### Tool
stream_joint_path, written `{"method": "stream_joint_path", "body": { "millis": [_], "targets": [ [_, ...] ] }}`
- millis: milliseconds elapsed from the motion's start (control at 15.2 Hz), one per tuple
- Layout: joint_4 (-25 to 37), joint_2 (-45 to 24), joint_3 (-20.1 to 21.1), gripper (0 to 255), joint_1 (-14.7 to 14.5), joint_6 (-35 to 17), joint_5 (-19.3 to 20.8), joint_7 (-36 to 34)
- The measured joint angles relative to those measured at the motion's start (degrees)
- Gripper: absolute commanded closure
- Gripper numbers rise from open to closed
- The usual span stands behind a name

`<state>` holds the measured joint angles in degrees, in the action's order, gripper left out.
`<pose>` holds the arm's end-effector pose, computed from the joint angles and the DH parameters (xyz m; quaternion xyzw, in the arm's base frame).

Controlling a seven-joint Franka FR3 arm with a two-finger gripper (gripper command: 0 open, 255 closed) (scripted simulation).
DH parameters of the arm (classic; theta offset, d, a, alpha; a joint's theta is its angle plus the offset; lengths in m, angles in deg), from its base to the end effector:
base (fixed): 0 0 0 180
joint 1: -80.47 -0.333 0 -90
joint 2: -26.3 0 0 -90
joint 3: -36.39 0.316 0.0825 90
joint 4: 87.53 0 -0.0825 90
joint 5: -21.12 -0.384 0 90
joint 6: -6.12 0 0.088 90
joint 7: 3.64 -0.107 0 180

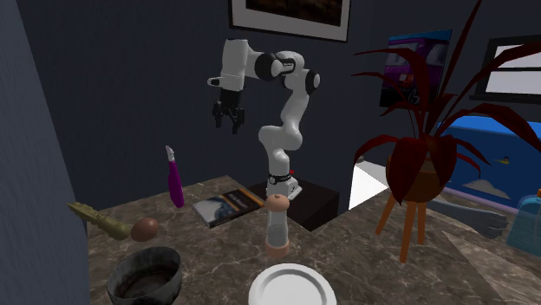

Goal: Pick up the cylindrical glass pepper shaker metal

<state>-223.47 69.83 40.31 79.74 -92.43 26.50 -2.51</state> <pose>0.3277 0.0238 0.5884 0.9950 0.0466 0.0543 0.0690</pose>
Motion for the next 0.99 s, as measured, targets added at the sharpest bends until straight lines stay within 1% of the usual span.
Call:
{"method": "stream_joint_path", "body": {
  "millis": [66, 198, 594, 792, 990],
  "targets": [
    [0.0, 0.0, 0.0, 0, 0.0, 0.0, 0.0, 0.0],
    [0.1, -1.1, 1.5, 0, -0.5, -0.6, -0.7, -1.6],
    [3.2, -7.9, 8.6, 0, -2.6, -3.0, -3.4, -9.0],
    [5.0, -11.3, 11.8, 0, -3.2, -4.0, -4.0, -12.3],
    [8.2, -16.3, 15.4, 0, -3.7, -5.0, -4.2, -16.3]
  ]
}}
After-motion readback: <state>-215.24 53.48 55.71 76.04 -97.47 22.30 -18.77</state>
